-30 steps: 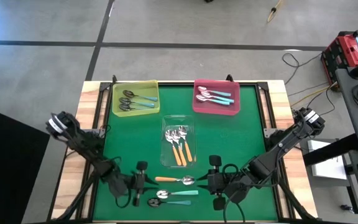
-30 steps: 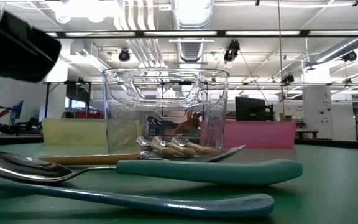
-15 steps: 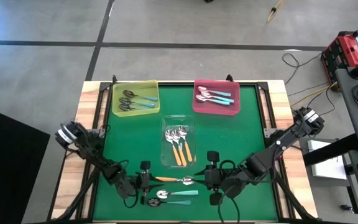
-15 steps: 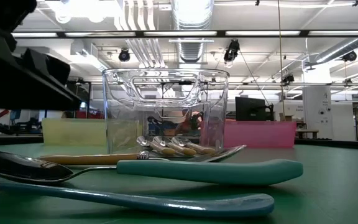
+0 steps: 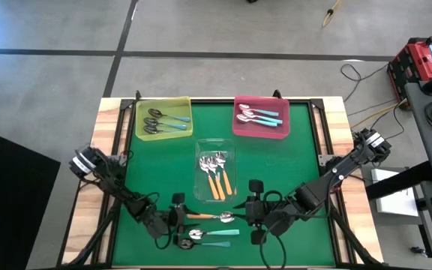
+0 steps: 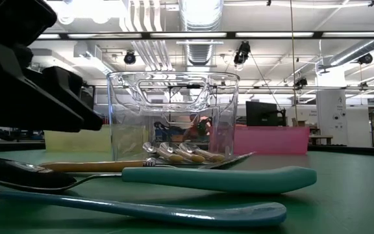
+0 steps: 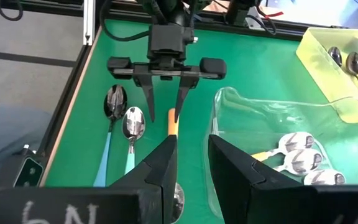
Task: Sort silverware by color (type)
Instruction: Put the yellow spoon into the transparent bin
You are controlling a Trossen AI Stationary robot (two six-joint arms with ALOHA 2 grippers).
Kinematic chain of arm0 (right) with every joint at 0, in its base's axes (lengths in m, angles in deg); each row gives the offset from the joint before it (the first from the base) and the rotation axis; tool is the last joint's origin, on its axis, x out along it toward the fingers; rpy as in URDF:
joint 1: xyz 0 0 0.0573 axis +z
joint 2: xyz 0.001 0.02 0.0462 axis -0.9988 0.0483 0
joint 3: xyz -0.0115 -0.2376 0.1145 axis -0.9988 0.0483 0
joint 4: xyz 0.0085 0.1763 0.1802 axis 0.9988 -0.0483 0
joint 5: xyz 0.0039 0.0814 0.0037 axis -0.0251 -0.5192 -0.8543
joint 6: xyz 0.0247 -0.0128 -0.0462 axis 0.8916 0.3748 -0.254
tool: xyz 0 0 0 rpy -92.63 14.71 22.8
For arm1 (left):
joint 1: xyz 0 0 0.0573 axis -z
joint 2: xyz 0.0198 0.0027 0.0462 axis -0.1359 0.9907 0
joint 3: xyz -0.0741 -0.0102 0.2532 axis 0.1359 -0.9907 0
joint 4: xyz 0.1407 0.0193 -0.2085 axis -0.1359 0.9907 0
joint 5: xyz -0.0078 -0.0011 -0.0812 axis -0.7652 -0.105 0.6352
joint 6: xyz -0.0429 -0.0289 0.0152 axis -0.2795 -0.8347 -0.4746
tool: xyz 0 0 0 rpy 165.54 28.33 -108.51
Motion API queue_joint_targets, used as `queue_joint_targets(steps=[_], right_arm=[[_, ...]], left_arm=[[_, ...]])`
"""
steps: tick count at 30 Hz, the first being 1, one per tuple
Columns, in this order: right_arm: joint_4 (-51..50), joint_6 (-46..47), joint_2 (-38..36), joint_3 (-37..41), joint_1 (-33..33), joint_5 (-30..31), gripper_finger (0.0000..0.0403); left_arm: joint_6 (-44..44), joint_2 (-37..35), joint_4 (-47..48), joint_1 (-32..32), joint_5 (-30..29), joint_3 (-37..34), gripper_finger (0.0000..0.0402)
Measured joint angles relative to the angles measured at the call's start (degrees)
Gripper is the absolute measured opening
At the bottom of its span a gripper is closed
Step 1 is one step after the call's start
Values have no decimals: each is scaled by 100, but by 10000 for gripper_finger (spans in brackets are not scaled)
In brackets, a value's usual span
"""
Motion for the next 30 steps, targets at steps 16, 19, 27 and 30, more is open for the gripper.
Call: queue_joint_targets(steps=[16, 19, 27, 30], right_arm=[[-34, 0, 0, 0, 0, 1, 84], [-36, 0, 0, 0, 0, 2, 84], [-38, -1, 0, 0, 0, 4, 84], [-40, -1, 0, -1, 0, 4, 84]], left_arm=[[-87, 2, 79, -79, 11, 0, 178], [-87, 2, 91, -87, 11, 0, 178], [-111, 2, 92, -98, 16, 0, 178], [-128, 2, 92, -103, 28, 0, 178]])
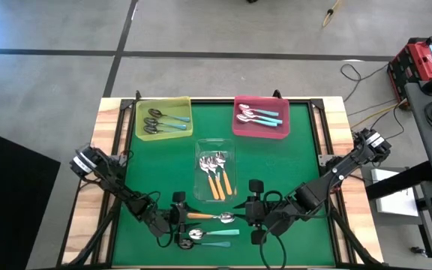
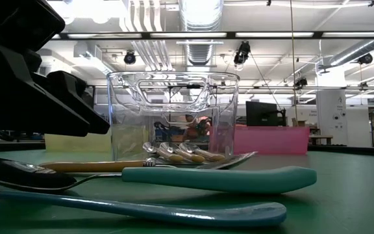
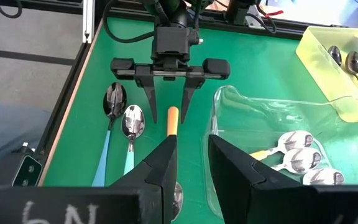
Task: Sort silverware by color (type)
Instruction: Put the yellow spoon into the transparent bin
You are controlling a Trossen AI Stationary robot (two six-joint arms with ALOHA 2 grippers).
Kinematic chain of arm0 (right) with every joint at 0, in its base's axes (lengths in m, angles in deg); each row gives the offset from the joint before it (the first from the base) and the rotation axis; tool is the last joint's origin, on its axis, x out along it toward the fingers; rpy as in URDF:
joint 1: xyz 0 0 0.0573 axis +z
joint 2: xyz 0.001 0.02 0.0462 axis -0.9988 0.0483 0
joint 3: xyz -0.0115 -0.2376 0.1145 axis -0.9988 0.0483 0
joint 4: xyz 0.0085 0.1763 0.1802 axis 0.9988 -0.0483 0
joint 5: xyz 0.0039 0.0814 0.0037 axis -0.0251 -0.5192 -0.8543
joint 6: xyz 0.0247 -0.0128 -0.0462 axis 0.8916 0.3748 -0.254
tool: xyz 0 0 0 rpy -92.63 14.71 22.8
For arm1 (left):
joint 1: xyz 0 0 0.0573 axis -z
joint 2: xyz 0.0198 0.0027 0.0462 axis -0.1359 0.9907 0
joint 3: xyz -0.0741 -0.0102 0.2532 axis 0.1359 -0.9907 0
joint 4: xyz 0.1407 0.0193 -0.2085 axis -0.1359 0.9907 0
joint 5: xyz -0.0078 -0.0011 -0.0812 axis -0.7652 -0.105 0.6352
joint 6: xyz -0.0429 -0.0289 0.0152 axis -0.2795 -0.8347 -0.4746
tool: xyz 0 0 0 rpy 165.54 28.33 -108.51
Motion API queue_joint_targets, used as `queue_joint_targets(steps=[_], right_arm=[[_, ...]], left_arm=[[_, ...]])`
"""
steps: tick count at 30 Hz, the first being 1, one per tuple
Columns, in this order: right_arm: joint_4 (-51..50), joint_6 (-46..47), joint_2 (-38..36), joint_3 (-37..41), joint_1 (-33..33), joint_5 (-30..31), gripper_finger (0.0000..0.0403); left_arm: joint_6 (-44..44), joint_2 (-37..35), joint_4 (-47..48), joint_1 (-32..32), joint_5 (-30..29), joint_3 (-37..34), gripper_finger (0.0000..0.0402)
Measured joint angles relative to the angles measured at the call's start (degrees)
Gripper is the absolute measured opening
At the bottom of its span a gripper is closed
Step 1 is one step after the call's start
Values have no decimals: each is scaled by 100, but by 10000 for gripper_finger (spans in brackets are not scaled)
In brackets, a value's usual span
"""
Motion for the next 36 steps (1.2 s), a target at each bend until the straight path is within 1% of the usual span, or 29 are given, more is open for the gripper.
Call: queue_joint_targets(steps=[4, 28, 36], right_arm=[[2, 1, 0, 1, 0, 0, 84], [-1, -48, 0, 1, 1, 3, 84], [-40, -37, 0, 1, -7, 4, 84]], left_arm=[[-22, 0, 0, -14, 101, 0, 178], [-86, 2, -13, -46, 127, 26, 178], [-26, 310, -52, -63, 155, 231, 178]])
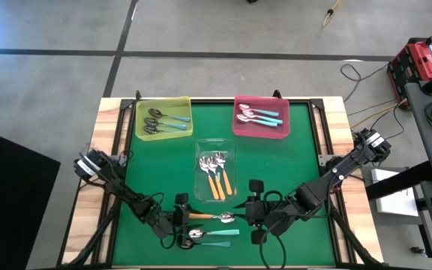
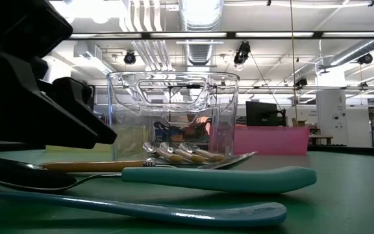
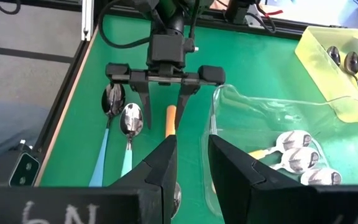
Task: Sort silverware by color (type)
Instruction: Put the yellow spoon into the transparent bin
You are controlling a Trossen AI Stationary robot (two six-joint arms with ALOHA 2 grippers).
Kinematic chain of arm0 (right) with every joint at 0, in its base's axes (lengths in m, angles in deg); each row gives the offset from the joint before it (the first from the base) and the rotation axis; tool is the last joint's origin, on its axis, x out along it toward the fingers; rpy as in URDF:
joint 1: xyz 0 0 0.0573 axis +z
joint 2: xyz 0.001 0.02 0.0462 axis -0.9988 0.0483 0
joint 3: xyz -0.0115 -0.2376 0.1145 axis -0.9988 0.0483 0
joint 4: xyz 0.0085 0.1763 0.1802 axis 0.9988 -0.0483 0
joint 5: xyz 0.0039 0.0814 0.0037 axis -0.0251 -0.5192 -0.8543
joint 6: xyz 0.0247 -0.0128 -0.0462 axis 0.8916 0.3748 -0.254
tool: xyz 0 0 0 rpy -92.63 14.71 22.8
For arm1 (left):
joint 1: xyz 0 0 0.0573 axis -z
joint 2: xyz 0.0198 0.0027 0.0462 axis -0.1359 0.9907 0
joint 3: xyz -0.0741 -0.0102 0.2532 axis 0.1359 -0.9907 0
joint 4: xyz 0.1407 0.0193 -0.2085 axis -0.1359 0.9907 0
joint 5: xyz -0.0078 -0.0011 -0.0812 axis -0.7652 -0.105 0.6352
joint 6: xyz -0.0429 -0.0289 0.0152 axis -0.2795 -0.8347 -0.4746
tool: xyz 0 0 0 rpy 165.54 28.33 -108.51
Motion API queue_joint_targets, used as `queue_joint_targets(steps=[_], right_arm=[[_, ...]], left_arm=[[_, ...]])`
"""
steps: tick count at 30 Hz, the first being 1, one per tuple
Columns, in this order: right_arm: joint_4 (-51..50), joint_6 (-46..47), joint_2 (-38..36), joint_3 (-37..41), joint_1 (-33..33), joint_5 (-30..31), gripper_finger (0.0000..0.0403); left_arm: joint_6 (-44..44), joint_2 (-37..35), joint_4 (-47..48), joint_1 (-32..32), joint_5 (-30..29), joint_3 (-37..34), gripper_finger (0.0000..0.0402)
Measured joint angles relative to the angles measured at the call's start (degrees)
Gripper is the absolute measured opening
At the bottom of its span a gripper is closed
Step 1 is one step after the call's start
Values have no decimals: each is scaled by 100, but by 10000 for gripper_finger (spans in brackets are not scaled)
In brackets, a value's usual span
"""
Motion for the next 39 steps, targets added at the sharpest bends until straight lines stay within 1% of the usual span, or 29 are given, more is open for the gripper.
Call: queue_joint_targets(steps=[5, 15, 28, 39], right_arm=[[-63, 58, 0, 0, -2, -2, 84], [-67, 100, 0, 0, -11, -2, 84], [-70, 98, 0, 0, -13, -2, 84], [-72, 96, 0, 0, -13, -2, 84]], left_arm=[[-14, -4, 0, -39, -26, -17, 178], [-141, 146, 9, -223, 284, -23, 178], [-207, 155, 50, -316, 286, -45, 177], [-292, 355, -24, -442, 563, 36, 134]])
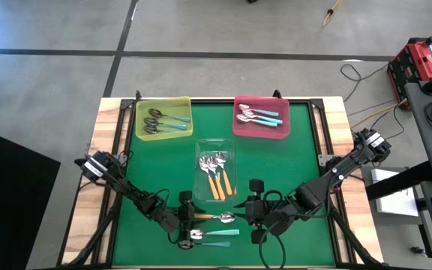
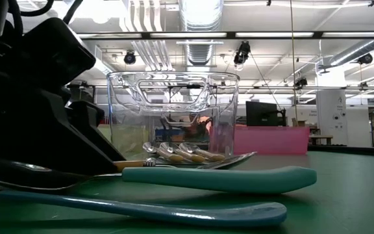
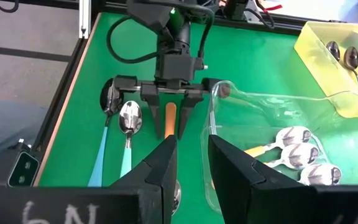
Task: Sort silverware by color (type)
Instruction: Put the yellow spoon into the transparent bin
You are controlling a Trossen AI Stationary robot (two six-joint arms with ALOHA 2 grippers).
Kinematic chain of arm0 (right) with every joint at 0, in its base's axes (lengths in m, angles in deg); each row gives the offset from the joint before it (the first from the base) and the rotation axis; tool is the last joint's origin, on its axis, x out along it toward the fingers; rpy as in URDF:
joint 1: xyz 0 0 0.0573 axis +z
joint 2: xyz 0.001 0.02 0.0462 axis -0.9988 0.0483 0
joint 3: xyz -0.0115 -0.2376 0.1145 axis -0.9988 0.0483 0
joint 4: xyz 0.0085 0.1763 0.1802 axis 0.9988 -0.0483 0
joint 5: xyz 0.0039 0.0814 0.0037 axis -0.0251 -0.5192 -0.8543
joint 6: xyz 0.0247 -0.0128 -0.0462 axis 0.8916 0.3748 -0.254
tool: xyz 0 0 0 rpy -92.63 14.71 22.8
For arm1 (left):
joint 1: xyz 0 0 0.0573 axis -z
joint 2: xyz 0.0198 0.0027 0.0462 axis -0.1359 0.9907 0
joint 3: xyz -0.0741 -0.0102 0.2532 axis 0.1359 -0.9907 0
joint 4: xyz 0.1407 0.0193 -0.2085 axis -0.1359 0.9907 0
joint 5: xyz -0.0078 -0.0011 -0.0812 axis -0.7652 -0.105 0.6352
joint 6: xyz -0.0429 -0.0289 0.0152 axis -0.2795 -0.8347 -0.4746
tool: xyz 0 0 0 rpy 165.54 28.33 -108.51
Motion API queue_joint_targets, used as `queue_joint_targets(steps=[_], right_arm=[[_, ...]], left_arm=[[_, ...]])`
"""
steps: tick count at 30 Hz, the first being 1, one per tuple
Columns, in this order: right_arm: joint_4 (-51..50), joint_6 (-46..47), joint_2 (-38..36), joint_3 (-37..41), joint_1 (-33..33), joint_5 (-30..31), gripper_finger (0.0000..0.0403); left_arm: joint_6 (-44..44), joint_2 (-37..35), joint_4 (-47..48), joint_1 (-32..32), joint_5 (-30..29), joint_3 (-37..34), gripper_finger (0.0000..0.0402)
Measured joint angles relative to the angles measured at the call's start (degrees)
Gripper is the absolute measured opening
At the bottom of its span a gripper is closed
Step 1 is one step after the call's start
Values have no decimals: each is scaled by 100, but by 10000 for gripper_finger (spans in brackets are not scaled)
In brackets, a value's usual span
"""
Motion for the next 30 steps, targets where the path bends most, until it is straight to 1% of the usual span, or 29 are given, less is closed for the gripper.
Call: queue_joint_targets(steps=[8, 14, 19, 25, 30], right_arm=[[-9, -11, 0, 0, 0, 0, 84], [-9, -15, 0, 0, 0, 0, 84], [-9, -15, 0, 0, 0, 0, 84], [-9, -15, 0, 0, 0, 0, 84], [-7, -2, 0, 0, 0, -2, 84]], left_arm=[[36, 14, -2, 0, -7, 6, 106], [38, 14, 16, -2, -17, 6, 47], [49, 14, 18, -2, -22, 6, 45], [405, 9, -52, 38, -62, 32, 45], [453, -71, -132, 89, -117, 32, 45]])
